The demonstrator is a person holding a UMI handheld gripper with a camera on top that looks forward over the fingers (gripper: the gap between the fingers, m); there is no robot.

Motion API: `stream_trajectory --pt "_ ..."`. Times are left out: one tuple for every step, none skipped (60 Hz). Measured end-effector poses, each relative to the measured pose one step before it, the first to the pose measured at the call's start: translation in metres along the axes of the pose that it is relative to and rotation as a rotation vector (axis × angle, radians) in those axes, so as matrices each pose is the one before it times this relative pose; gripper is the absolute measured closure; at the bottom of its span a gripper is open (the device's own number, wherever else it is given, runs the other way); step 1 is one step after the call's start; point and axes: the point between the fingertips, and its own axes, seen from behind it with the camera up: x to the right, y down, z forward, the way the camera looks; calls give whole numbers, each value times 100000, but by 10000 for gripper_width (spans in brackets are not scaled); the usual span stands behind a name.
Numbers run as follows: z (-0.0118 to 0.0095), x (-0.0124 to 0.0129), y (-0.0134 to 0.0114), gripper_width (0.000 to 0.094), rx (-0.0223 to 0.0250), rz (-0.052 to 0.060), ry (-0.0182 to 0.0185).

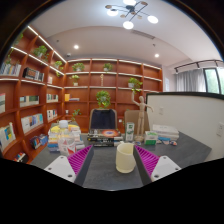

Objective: Pour water

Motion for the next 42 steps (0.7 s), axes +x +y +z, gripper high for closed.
stream_trajectory --pt "-41 -216 49 93 -21 -103 -464" --pt "-43 -349 149 94 -382 13 -634" --pt "-36 -535 288 94 -616 111 -838" --pt "-49 -506 210 93 -544 194 -943" --pt "2 -532 163 94 -364 147 -1038" --pt "11 -683 191 94 -238 93 -1161" --pt "-93 14 -254 95 -224 -7 -1175" --pt "186 -942 360 94 -769 137 -1318" --pt "147 -691 256 95 -626 333 -1297" --pt "210 -712 256 92 -657 369 -1277" --pt "251 -681 727 89 -545 294 -1291" --pt "388 -1240 488 90 -371 -1 -940" --pt "813 -2093 1987 91 175 14 -701" --pt "629 -2243 1669 92 56 195 -509" --pt "267 -457 395 92 -498 -191 -923" --pt "374 -663 264 91 -345 -340 -658" --pt "399 -591 153 91 -149 -425 -584" --pt "409 -538 41 91 94 -509 -687" --pt "443 -530 -2 90 226 -490 -692" --pt "424 -457 -74 91 306 -368 -712" --pt "448 -403 -90 91 234 -137 -591" --pt "434 -379 -96 90 116 -16 -541" --pt "429 -344 -129 90 88 64 -553" --pt "428 -301 -165 89 249 167 -496" --pt "467 -243 -200 89 379 217 -434" --pt "448 -267 -207 89 441 287 -443" --pt "454 -244 -223 90 464 218 -468" --pt "435 -237 -231 91 414 187 -545" --pt "459 -204 -231 89 424 264 -516" --pt "428 -150 -226 91 417 325 -368" --pt "422 -107 -200 91 449 347 -184" --pt "434 -76 -194 91 368 345 -34" --pt "460 -47 -151 92 297 327 97" --pt "407 1 -126 90 179 343 239" --pt "362 102 -101 90 143 289 557" --pt "370 97 -87 89 170 160 559" --pt "355 129 -56 89 15 105 570" --pt "358 197 15 89 -137 97 851" --pt "333 162 9 88 -102 121 815" --pt "249 101 9 87 -51 184 751" --pt "249 41 -21 93 2 199 611" --pt "264 8 27 95 -21 192 335"
